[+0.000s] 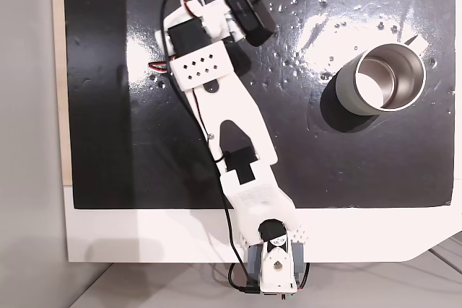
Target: Grasp a pengrip and put it in the cup.
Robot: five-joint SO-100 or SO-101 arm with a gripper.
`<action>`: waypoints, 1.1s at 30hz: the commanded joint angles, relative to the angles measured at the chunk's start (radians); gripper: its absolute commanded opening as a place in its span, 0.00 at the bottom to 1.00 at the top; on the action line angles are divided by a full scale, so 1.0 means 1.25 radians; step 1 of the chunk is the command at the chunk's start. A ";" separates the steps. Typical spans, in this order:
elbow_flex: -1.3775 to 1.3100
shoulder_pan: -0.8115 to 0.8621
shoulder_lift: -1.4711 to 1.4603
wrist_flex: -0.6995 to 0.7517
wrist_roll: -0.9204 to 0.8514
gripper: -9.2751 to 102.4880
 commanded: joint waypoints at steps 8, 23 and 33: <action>0.151 0.229 0.329 0.044 0.120 0.08; 0.286 0.520 0.622 0.205 0.067 0.08; 0.366 0.674 0.650 0.198 -0.011 0.08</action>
